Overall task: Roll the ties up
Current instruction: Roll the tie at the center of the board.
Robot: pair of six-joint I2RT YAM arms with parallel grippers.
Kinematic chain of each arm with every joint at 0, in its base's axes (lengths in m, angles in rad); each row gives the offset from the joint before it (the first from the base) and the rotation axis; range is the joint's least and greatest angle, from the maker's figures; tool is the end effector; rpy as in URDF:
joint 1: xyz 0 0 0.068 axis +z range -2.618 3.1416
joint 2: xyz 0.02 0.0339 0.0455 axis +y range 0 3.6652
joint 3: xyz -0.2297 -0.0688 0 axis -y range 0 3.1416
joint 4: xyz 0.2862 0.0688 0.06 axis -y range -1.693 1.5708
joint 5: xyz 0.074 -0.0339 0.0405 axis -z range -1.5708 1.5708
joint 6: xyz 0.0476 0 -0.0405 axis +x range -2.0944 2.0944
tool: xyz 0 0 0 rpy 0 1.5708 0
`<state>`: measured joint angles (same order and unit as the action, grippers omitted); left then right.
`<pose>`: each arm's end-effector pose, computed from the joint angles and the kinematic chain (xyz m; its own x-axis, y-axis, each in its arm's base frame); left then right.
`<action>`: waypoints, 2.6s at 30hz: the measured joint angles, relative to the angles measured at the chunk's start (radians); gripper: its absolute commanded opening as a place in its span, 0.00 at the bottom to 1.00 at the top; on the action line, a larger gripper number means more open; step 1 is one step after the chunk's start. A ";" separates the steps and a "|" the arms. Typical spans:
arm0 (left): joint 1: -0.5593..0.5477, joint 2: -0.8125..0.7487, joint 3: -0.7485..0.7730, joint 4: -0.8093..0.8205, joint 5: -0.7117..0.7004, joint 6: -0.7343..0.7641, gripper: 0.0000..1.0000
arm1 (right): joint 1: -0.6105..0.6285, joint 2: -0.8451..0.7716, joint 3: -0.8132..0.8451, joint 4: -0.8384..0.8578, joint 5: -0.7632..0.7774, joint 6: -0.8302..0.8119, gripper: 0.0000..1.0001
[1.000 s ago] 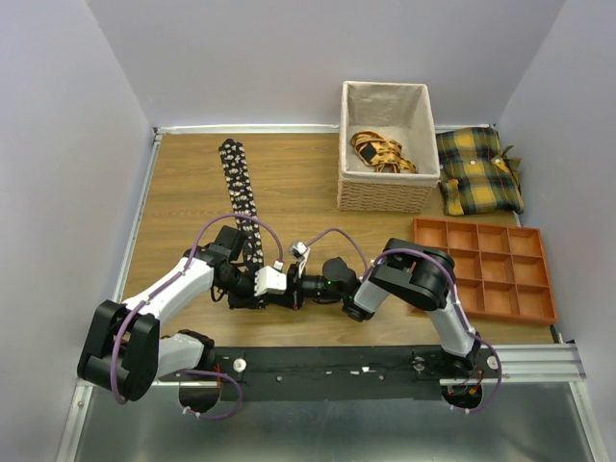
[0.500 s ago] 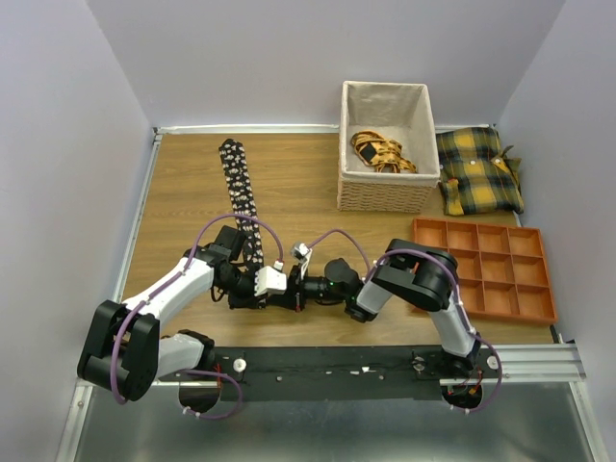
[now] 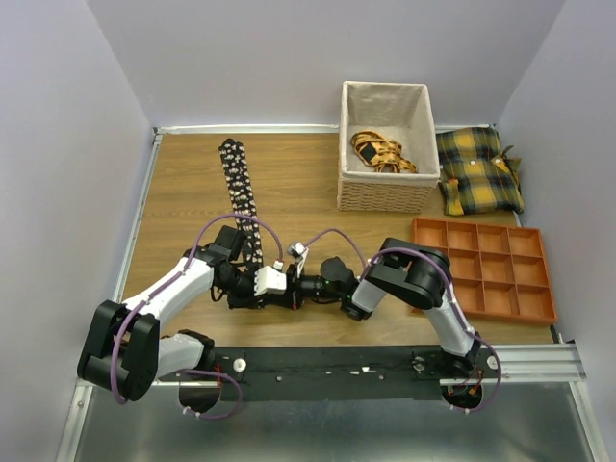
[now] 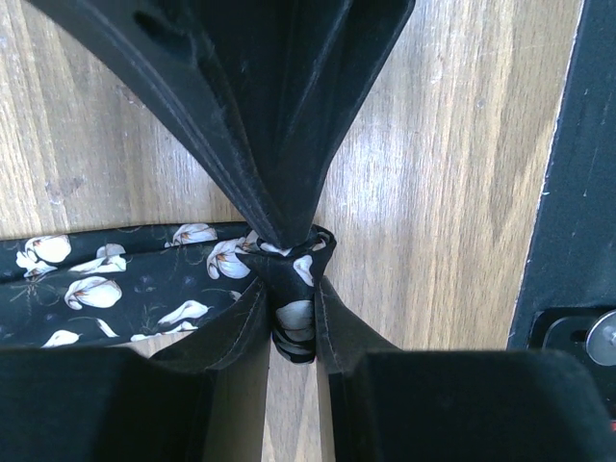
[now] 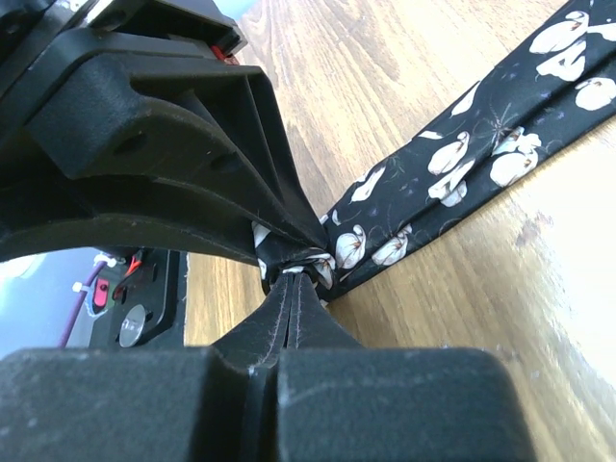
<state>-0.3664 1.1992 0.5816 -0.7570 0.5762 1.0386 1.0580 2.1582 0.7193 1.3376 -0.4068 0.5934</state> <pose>0.2025 -0.1055 0.0990 -0.1203 0.8201 -0.5594 0.9918 0.0752 -0.1032 0.1610 0.3243 0.0170 -0.5966 -0.0129 -0.8024 -0.7958 0.1385 0.5895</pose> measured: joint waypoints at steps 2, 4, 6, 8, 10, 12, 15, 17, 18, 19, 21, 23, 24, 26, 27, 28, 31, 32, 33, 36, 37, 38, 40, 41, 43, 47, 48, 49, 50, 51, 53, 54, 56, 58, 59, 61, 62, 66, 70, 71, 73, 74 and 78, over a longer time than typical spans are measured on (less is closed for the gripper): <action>0.000 0.000 0.000 0.000 -0.009 -0.011 0.30 | -0.002 0.014 0.018 -0.001 -0.011 0.002 0.01; 0.000 0.000 0.000 0.001 -0.021 -0.019 0.31 | -0.005 0.029 0.035 -0.001 -0.020 0.004 0.01; 0.001 0.000 0.000 0.002 -0.030 -0.029 0.31 | -0.006 0.039 0.051 -0.006 -0.027 0.008 0.01; 0.001 0.000 0.000 0.003 -0.042 -0.039 0.32 | -0.007 0.045 0.071 -0.020 -0.034 0.008 0.01; 0.002 0.000 0.000 0.004 -0.047 -0.046 0.32 | -0.008 0.048 0.082 -0.032 -0.040 0.008 0.01; 0.005 0.000 0.000 0.006 -0.049 -0.055 0.32 | -0.011 0.049 0.086 -0.037 -0.046 0.008 0.01; 0.005 0.000 0.000 0.009 -0.051 -0.068 0.32 | -0.012 0.049 0.088 -0.040 -0.051 0.006 0.01; 0.005 0.000 0.000 0.012 -0.053 -0.077 0.31 | -0.012 0.048 0.087 -0.040 -0.053 0.003 0.08; 0.005 0.000 0.000 0.012 -0.053 -0.079 0.31 | -0.012 0.048 0.087 -0.040 -0.053 0.001 0.14; 0.005 0.000 0.000 0.013 -0.052 -0.079 0.30 | -0.012 0.042 0.073 -0.037 -0.051 0.000 0.19; 0.003 0.000 0.000 0.022 -0.043 -0.078 0.30 | -0.011 0.010 0.020 -0.033 -0.031 -0.011 0.32; 0.002 0.000 0.000 0.034 -0.037 -0.077 0.30 | -0.010 -0.028 -0.037 -0.029 -0.019 -0.034 0.43; 0.002 0.000 0.000 0.037 -0.035 -0.077 0.30 | -0.010 -0.050 -0.069 -0.026 -0.014 -0.046 0.46; 0.001 0.000 0.000 0.039 -0.030 -0.070 0.30 | -0.010 -0.080 -0.110 -0.023 -0.013 -0.076 0.50; 0.001 0.001 0.000 0.039 -0.027 -0.065 0.30 | -0.010 -0.093 -0.126 -0.023 -0.013 -0.092 0.50; 0.000 0.002 0.000 0.038 -0.024 -0.060 0.30 | -0.007 -0.113 -0.143 -0.023 -0.011 -0.122 0.50; 0.000 0.016 0.010 0.027 -0.012 -0.038 0.30 | 0.005 -0.151 -0.162 -0.023 0.015 -0.237 0.52; 0.000 0.019 0.014 0.024 -0.008 -0.032 0.30 | 0.013 -0.159 -0.164 -0.022 0.029 -0.286 0.53; 0.000 0.023 0.017 0.019 -0.004 -0.026 0.30 | 0.021 -0.166 -0.166 -0.020 0.044 -0.330 0.54; 0.000 0.031 0.029 -0.002 0.016 -0.009 0.30 | 0.055 -0.172 -0.172 -0.017 0.082 -0.491 0.57; 0.000 0.036 0.034 -0.009 0.024 -0.005 0.30 | 0.068 -0.172 -0.172 -0.019 0.093 -0.563 0.57; 0.001 0.040 0.038 -0.014 0.029 -0.002 0.30 | 0.077 -0.172 -0.172 -0.018 0.100 -0.605 0.60; 0.002 0.053 0.047 -0.027 0.042 0.006 0.30 | 0.097 -0.172 -0.171 -0.018 0.111 -0.708 0.60; 0.004 0.056 0.050 -0.032 0.048 0.009 0.30 | 0.104 -0.172 -0.171 -0.018 0.115 -0.747 0.60; 0.006 0.058 0.052 -0.038 0.071 0.015 0.30 | 0.117 -0.172 -0.171 -0.019 0.130 -0.816 0.60; 0.006 0.058 0.052 -0.038 0.098 0.016 0.30 | 0.134 -0.169 -0.151 -0.042 0.155 -0.911 0.60; 0.006 0.058 0.052 -0.039 0.103 0.016 0.30 | 0.135 -0.168 -0.143 -0.050 0.159 -0.925 0.60; 0.006 0.058 0.052 -0.039 0.109 0.018 0.30 | 0.135 -0.166 -0.135 -0.056 0.163 -0.937 0.60; 0.006 0.058 0.052 -0.039 0.111 0.019 0.30 | 0.137 -0.160 -0.119 -0.062 0.166 -0.945 0.60; 0.006 0.058 0.052 -0.040 0.112 0.020 0.30 | 0.137 -0.156 -0.107 -0.067 0.169 -0.951 0.60; 0.010 0.062 0.052 -0.043 0.117 0.021 0.30 | 0.137 -0.145 -0.075 -0.077 0.170 -0.959 0.60; 0.017 0.062 0.053 -0.043 0.116 0.023 0.30 | 0.138 -0.140 -0.068 -0.079 0.170 -0.962 0.60; 0.024 0.062 0.053 -0.045 0.116 0.026 0.30 | 0.138 -0.137 -0.062 -0.083 0.169 -0.967 0.59; 0.025 0.061 0.052 -0.045 0.116 0.028 0.30 | 0.138 -0.137 -0.061 -0.085 0.167 -0.970 0.59; 0.025 0.061 0.052 -0.046 0.116 0.029 0.30 | 0.138 -0.137 -0.062 -0.086 0.163 -0.974 0.59; 0.024 0.061 0.052 -0.048 0.116 0.034 0.30 | 0.138 -0.137 -0.062 -0.087 0.151 -0.981 0.59; 0.024 0.061 0.052 -0.050 0.115 0.034 0.30 | 0.138 -0.137 -0.063 -0.087 0.148 -0.984 0.59; 0.017 0.061 0.052 -0.050 0.118 0.034 0.30 | 0.143 -0.137 -0.081 -0.125 0.110 -1.012 0.59; 0.015 0.062 0.052 -0.053 0.119 0.034 0.30 | 0.145 -0.137 -0.089 -0.138 0.108 -1.038 0.59; 0.015 0.062 0.052 -0.054 0.119 0.034 0.30 | 0.145 -0.137 -0.089 -0.140 0.109 -1.042 0.59; 0.015 0.063 0.052 -0.054 0.121 0.035 0.30 | 0.145 -0.137 -0.089 -0.149 0.118 -1.049 0.59; 0.015 0.063 0.052 -0.054 0.121 0.035 0.30 | 0.145 -0.137 -0.087 -0.156 0.124 -1.052 0.59; 0.015 0.063 0.052 -0.054 0.122 0.035 0.30 | 0.146 -0.136 -0.069 -0.185 0.137 -1.058 0.59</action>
<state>-0.3511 1.2625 0.6338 -0.8108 0.6983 1.0733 1.2041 2.0220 0.6506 1.1530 -0.2703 -0.4648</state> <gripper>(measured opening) 0.305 0.590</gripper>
